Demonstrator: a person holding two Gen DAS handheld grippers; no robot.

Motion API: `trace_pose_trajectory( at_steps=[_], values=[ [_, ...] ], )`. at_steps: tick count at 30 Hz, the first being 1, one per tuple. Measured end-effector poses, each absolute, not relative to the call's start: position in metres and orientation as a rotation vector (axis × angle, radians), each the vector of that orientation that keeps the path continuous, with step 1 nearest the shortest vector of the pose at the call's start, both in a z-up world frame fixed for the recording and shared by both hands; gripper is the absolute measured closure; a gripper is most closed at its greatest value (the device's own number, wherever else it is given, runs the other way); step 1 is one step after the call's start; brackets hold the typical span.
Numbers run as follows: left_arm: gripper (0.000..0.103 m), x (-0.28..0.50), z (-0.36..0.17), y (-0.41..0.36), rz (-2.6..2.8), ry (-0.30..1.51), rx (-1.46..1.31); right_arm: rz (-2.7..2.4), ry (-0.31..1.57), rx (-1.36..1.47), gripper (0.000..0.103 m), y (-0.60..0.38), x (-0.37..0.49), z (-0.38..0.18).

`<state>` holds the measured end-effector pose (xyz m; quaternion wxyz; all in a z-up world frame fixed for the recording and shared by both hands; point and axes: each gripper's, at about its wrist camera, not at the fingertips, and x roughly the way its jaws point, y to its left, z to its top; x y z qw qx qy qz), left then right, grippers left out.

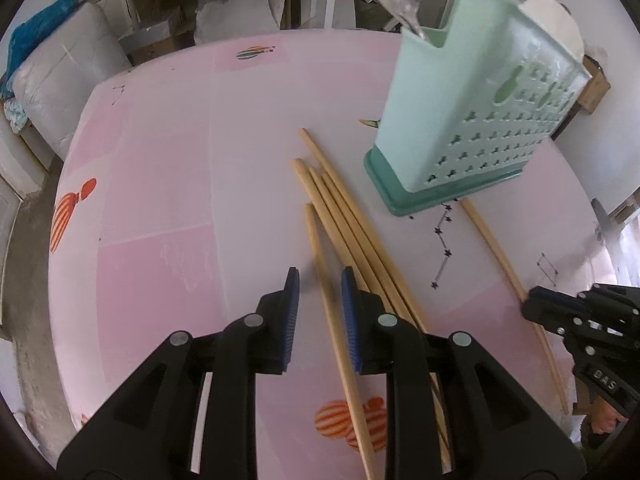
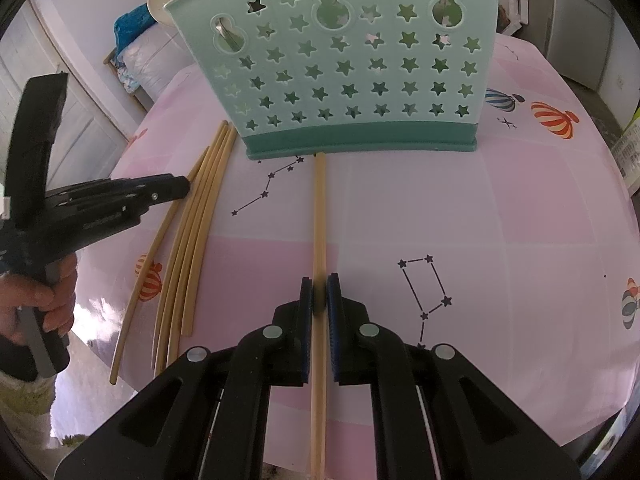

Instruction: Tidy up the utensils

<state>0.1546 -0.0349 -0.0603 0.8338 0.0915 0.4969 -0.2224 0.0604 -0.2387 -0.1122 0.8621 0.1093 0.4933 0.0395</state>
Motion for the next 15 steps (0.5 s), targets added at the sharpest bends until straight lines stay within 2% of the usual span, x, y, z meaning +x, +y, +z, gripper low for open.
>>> trace_pose_trajectory(
  at_steps=[2, 5, 9, 12, 15],
  values=[
    [0.084, 0.158, -0.062, -0.035, -0.465, 1.035, 0.205, 0.083, 1.034, 0.230, 0.095, -0.238, 0.061, -0.113],
    [0.091, 0.162, -0.064, -0.035, -0.433, 1.007, 0.233, 0.082, 1.036, 0.229, 0.095, -0.238, 0.061, -0.113],
    [0.091, 0.165, -0.064, -0.026, -0.425, 1.020, 0.197, 0.087, 1.040, 0.233, 0.094, -0.240, 0.061, -0.113],
    [0.091, 0.165, -0.064, -0.026, -0.420, 1.016, 0.206, 0.103, 1.032, 0.241, 0.081, -0.241, 0.066, -0.109],
    [0.091, 0.165, -0.064, -0.030, -0.409, 1.010, 0.216, 0.096, 1.008, 0.208, 0.078, -0.237, 0.077, -0.104]
  ],
)
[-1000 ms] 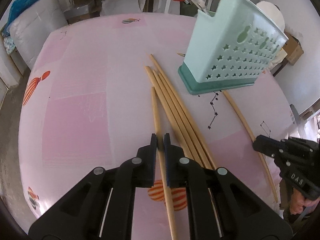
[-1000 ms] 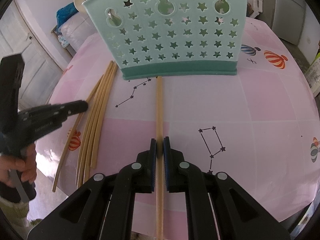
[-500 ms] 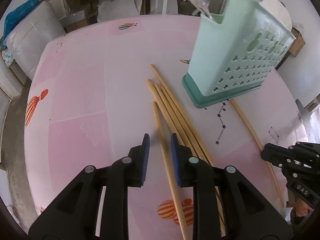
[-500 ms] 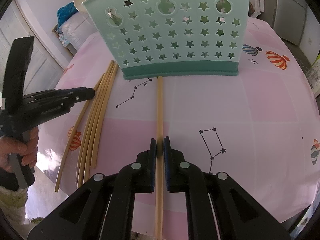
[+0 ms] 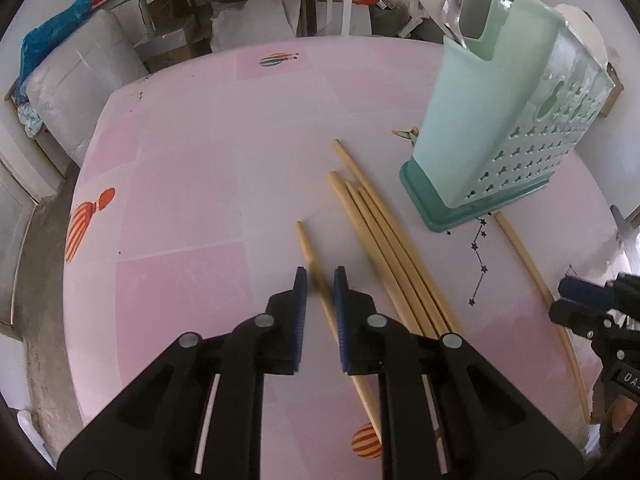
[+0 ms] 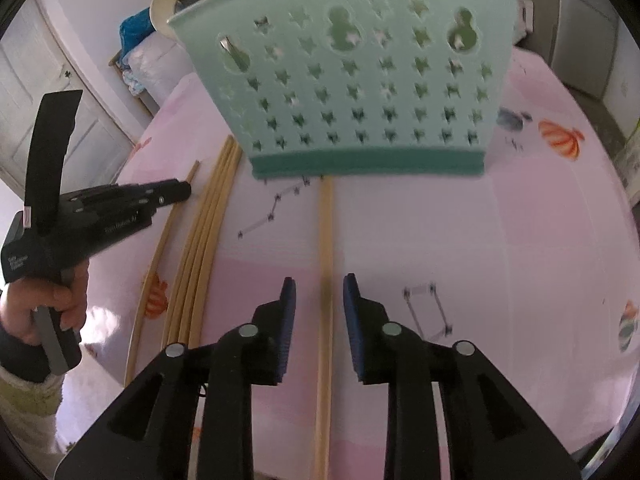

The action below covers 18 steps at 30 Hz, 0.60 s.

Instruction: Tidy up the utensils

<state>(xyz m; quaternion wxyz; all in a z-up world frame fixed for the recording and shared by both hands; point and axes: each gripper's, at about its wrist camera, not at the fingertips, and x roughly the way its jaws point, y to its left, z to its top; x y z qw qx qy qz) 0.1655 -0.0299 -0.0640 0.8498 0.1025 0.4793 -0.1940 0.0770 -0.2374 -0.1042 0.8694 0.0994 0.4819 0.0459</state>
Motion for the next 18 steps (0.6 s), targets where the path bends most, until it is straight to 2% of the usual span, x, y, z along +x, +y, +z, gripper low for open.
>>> trace_pose_trajectory(
  at_steps=[7, 9, 12, 13, 18],
  values=[
    [0.091, 0.172, -0.066, -0.038, -0.391, 0.973, 0.223, 0.073, 0.998, 0.149, 0.078, -0.229, 0.104, -0.111],
    [0.096, 0.172, -0.067, -0.039, -0.385, 0.961, 0.223, 0.063, 0.990, 0.104, 0.078, -0.223, 0.110, -0.111],
    [0.097, 0.172, -0.067, -0.039, -0.378, 0.951, 0.208, 0.045, 0.980, 0.048, 0.089, -0.216, 0.116, -0.111],
    [0.098, 0.172, -0.067, -0.038, -0.375, 0.949, 0.203, 0.062, 0.983, 0.060, 0.096, -0.216, 0.117, -0.111],
    [0.099, 0.170, -0.062, -0.031, -0.377, 0.940, 0.158, 0.095, 0.952, 0.113, 0.096, -0.220, 0.115, -0.102]
  ],
)
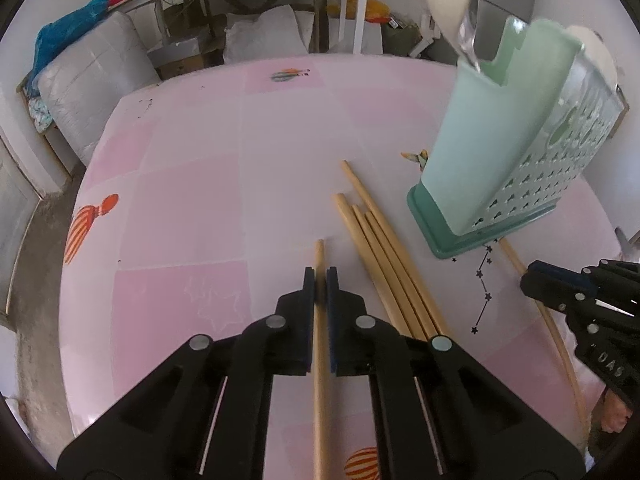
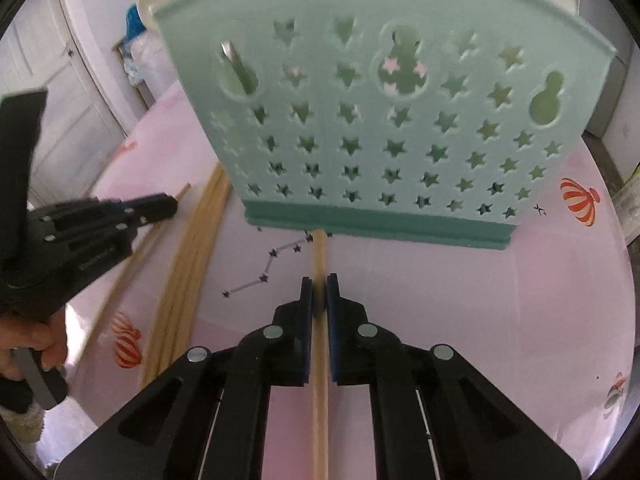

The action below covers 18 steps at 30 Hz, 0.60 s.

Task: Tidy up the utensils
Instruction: 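Lift the chopstick upright and drop it into the mint basket with the left tool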

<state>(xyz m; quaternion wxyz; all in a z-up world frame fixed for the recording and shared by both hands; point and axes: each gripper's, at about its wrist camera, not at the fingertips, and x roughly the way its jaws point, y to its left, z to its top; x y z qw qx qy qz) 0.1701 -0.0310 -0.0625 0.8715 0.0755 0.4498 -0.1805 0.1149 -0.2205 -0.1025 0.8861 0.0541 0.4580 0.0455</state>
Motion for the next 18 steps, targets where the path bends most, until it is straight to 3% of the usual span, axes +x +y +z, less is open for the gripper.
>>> trace_pose_trajectory(
  at_steps=[8, 18],
  values=[
    [0.099, 0.156, -0.021, -0.007, -0.428, 0.855, 0.017, 0.113, 0.837, 0.232, 0.096, -0.242, 0.086, -0.068],
    [0.099, 0.104, 0.071, 0.024, -0.566, 0.591, -0.149, 0.083, 0.721, 0.309, 0.096, -0.273, 0.050, -0.035]
  ],
)
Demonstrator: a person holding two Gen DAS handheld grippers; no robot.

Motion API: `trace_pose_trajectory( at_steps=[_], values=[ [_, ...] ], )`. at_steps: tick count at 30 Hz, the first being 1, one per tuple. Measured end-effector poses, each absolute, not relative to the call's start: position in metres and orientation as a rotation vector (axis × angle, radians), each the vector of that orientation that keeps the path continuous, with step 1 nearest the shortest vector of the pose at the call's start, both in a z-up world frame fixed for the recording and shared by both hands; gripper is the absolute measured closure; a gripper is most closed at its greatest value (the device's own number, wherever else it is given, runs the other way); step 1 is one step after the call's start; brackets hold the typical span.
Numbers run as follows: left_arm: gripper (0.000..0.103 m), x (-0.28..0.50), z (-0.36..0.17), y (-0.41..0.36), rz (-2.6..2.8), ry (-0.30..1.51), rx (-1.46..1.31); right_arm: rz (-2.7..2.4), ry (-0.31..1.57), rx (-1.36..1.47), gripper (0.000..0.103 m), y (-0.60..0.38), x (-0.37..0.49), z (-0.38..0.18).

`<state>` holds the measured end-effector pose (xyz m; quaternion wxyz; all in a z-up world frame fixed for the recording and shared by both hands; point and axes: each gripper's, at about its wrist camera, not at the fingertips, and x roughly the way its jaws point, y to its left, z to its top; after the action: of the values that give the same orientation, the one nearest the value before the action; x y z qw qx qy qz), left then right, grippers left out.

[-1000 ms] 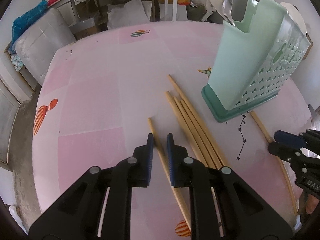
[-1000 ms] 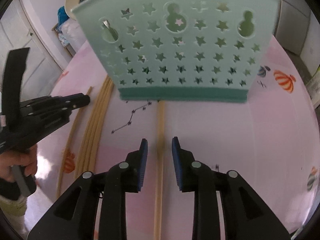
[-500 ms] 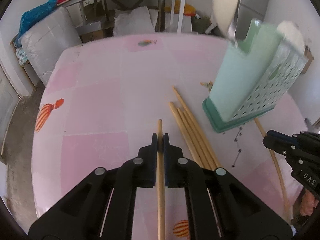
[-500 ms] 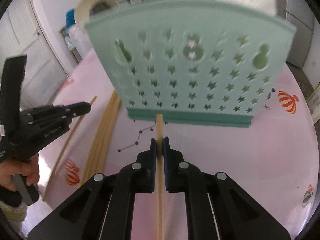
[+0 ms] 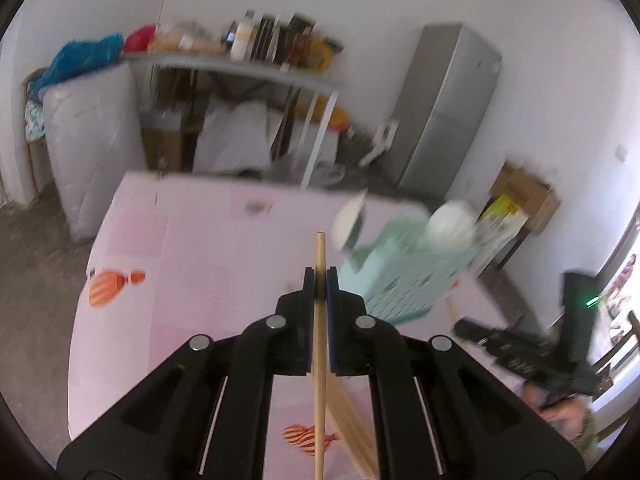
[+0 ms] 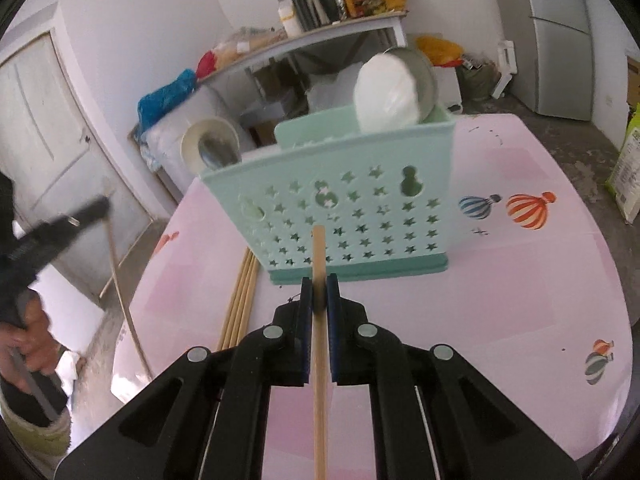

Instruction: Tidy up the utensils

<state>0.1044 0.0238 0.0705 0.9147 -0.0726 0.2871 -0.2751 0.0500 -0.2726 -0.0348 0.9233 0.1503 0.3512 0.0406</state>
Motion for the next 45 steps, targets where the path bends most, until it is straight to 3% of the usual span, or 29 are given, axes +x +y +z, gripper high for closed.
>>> trace_pose_trajectory(
  at_steps=[20, 26, 35, 37, 39, 45],
  values=[
    [0.099, 0.097, 0.205, -0.052, -0.763, 0.145, -0.219, 0.075, 0.656, 0.363, 0.096, -0.290, 0.031, -0.023],
    [0.099, 0.114, 0.180, -0.093, -0.731, 0.185, -0.152, 0.075, 0.646, 0.366, 0.096, -0.294, 0.030, -0.020],
    [0.098, 0.151, 0.117, -0.116, -0.677, 0.449, -0.076, 0.071, 0.652, 0.366, 0.096, -0.298, 0.029, -0.022],
    [0.095, 0.149, 0.115, -0.111, -0.681, 0.446, -0.072, 0.071, 0.653, 0.369, 0.096, -0.298, 0.029, -0.023],
    [0.084, 0.145, 0.118, -0.108, -0.678, 0.427, -0.059, 0.071, 0.654, 0.368, 0.096, -0.298, 0.029, -0.022],
    [0.075, 0.121, 0.120, -0.087, -0.681, 0.400, -0.058, 0.060, 0.646, 0.361, 0.096, -0.297, 0.025, -0.018]
  ],
)
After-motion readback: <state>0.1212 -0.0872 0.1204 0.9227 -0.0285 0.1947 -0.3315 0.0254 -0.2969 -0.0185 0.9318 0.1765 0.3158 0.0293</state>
